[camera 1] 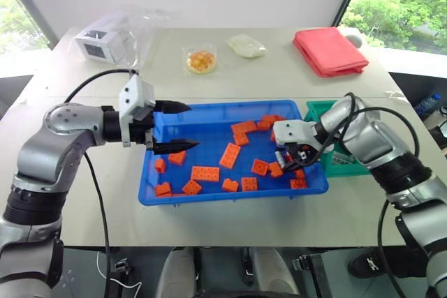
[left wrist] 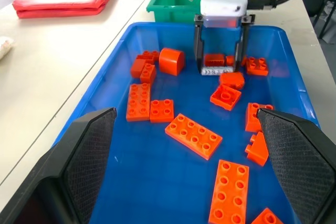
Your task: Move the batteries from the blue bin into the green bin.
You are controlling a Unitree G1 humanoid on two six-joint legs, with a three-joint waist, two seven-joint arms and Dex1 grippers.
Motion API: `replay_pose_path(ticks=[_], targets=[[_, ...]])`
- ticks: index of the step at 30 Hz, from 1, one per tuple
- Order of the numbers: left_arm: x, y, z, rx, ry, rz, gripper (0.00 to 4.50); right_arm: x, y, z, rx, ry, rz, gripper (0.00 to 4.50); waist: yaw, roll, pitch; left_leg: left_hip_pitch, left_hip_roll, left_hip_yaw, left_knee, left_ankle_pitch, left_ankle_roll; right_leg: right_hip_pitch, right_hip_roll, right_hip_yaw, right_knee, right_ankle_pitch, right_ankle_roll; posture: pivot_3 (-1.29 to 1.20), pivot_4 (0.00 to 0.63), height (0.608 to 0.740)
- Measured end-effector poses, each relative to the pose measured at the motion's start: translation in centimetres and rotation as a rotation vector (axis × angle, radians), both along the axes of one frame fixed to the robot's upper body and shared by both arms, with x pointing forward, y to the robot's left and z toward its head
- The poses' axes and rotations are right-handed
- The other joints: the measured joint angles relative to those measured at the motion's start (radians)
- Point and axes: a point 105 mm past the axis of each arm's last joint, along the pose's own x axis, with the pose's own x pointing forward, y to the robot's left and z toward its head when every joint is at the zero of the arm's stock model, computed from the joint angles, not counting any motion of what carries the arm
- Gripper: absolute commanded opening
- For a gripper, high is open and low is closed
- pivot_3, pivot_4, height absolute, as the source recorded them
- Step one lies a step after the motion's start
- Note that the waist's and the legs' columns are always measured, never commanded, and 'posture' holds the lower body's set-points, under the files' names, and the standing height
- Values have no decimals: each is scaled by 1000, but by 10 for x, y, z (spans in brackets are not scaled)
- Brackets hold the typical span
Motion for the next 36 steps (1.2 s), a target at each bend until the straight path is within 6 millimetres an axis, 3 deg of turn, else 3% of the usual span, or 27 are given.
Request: replay_pose_path(ticks=[2, 6, 10, 13, 15, 18, 22, 26, 32, 36], targets=[[0, 0, 0, 0, -2, 0, 4500, 0, 4, 16, 84, 5, -51, 2219, 3, 0, 0, 0, 0, 0, 0, 0, 0, -1, 0, 0, 0, 0, 0, 0, 150, 734], [0, 1, -2, 0, 1, 0, 4500, 12, -7, 70, 245, -87, -210, 2219, 5, 1, 0, -1, 0, 0, 0, 0, 0, 0, -1, 0, 0, -1, -2, 0, 150, 734], [2, 6, -7, -1, 25, 18, 4500, 16, -60, 106, 294, -188, -442, 2219, 15, 1, 0, -1, -1, 1, -1, 0, 0, 0, -1, 0, -3, -2, -3, 0, 150, 734], [5, 11, -12, -7, 50, 31, 4500, 11, -103, 99, 242, -218, -580, 2219, 18, 0, 0, -1, -1, 1, -1, 0, 0, 0, -2, 0, -3, -2, -3, 0, 150, 734], [7, 15, -14, -12, 62, 40, 4500, 9, -127, 81, 209, -199, -672, 3300, 17, 0, 0, -1, -1, 1, -1, 0, 0, 0, -1, 0, -3, -2, -3, 0, 150, 734], [9, 17, -14, -18, 65, 43, 4500, 9, -141, 67, 202, -198, -747, 4475, 4, 1, 0, -1, 0, 1, -1, 0, 0, 0, -1, 0, -2, -2, -3, 0, 150, 734], [12, 17, -9, -24, 55, 39, 4500, 10, -137, 67, 244, -229, -714, 4475, -5, 1, 1, 0, 0, 0, -1, 0, 0, -1, 0, 0, -1, 0, 0, 0, 150, 734], [11, 23, -10, -12, 77, 37, 4500, 3, -132, 81, 304, -287, -605, 4475, 1, 1, 1, -1, 0, 0, -2, 0, 0, -1, 0, 0, -2, 0, 0, 0, 150, 734], [-4, 86, 9, 74, 121, 128, 4500, -38, -160, 98, 338, -277, -471, 4475, 0, 1, 1, 0, 0, 2, -2, 0, 0, 0, -1, 0, -3, -2, -2, 0, 150, 734], [-16, 111, 18, 114, 145, 167, 4500, -52, -168, 108, 381, -262, -439, 4475, -4, 2, 1, 2, 0, 3, -2, 0, 0, 0, -2, 0, -3, -2, -3, 0, 150, 734]])
